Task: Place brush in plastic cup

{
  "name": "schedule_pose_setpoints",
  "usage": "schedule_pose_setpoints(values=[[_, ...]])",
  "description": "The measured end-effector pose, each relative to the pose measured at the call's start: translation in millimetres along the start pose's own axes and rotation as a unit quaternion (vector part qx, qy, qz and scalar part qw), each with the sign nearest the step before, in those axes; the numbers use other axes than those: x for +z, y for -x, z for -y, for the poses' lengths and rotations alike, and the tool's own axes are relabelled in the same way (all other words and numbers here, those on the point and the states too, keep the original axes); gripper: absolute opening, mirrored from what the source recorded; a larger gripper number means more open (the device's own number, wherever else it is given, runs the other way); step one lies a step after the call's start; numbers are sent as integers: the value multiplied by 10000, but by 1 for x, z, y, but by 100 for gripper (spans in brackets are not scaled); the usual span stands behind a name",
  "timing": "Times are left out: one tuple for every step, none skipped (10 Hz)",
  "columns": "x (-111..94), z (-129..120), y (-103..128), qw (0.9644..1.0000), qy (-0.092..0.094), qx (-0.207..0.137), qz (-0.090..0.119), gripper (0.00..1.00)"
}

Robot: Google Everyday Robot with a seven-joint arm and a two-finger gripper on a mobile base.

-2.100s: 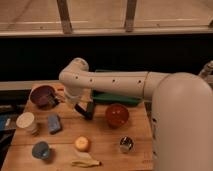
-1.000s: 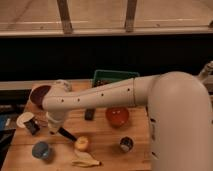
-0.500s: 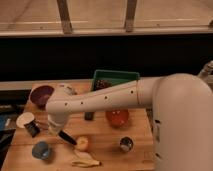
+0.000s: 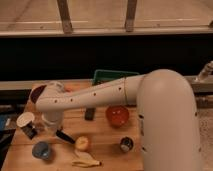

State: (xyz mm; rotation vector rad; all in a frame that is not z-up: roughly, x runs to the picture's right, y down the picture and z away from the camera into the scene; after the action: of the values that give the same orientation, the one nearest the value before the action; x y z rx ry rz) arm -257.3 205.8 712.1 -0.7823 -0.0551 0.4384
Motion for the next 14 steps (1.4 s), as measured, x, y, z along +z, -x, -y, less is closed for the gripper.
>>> schedule_pose_setpoints(values=[[0, -1, -3, 9999, -46, -56, -90, 0], [-1, 0, -12, 9997, -108, -108, -211, 0], [-5, 1, -26, 9991, -200, -145, -330, 0], [-8, 3, -40, 9985, -282, -154, -446, 0], [-10, 6, -49, 9978, -360, -189, -519, 0], [-13, 7, -56, 9972, -433, -283, -543, 0], [-14, 7, -62, 9965, -479, -406, -555, 0], [-14, 10, -64, 9955, -544, -564, -524, 0], [-14, 11, -66, 9938, -573, -832, -457, 0], [-14, 13, -65, 9930, -608, -929, -393, 0], [-14, 14, -64, 9929, -616, -960, -338, 0], [-14, 14, -62, 9926, -617, -1007, -286, 0], [-13, 14, -60, 9921, -614, -1062, -242, 0], [-12, 13, -56, 9915, -603, -1134, -205, 0]])
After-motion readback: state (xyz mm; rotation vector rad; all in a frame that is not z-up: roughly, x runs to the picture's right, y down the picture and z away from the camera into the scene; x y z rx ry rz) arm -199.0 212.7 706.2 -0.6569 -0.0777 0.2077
